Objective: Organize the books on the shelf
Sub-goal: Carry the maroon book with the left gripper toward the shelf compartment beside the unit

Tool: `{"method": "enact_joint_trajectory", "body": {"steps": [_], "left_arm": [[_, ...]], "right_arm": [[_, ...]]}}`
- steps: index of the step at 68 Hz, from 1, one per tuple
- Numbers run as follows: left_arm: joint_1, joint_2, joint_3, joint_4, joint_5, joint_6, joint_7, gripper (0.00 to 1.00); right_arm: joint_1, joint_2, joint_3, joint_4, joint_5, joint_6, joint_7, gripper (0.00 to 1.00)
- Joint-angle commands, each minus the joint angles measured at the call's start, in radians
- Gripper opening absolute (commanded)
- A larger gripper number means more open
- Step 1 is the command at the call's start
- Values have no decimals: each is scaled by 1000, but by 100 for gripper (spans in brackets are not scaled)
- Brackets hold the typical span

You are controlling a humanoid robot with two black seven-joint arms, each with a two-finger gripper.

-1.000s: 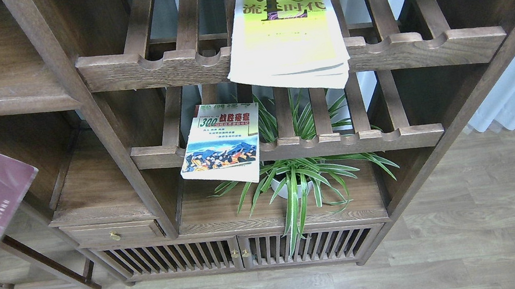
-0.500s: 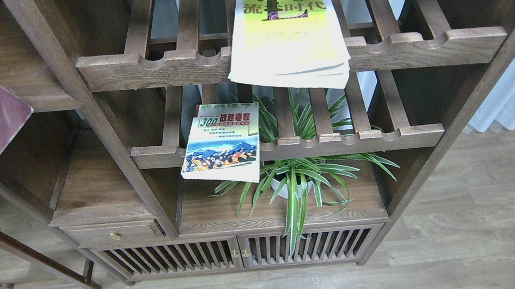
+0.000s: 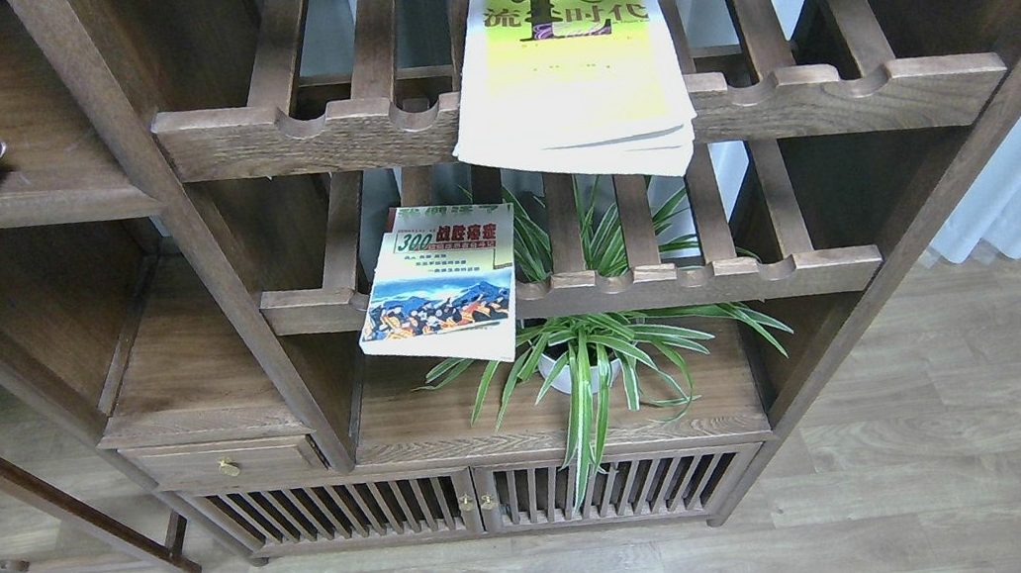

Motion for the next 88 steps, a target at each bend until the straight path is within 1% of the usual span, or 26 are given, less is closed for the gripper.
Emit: {"method": "enact_joint_trajectory", "body": {"steps": [1,10,20,33,39,43,44,54,62,72,88], "left_arm": [[-119,12,37,51,44,0,2,8],[-176,22,48,99,93,0,6,8],[-182,50,32,100,157,0,18,8],[-203,62,18,131,214,0,18,8],[-240,56,25,162,252,0,18,7],[-286,58,34,185,278,0,18,7],[-339,58,47,215,304,0,18,7],[-456,56,104,298,364,0,17,7],[-485,41,132,323,366,0,15,7],[-534,-17,163,352,369,0,11,7],[-600,-53,201,409,397,0,6,7]], "right_arm": [[0,0,1,1,0,0,0,100],[0,0,-2,1,0,0,2,100],[0,0,-2,1,0,0,5,100],[0,0,0,1,0,0,9,100],[0,0,-2,1,0,0,9,100],[0,0,-3,1,0,0,9,100],[0,0,-3,1,2,0,9,100],[0,0,-3,1,2,0,9,100],[0,0,-2,1,2,0,9,100],[0,0,-5,3,2,0,12,100],[0,0,-6,3,2,0,15,100]]}}
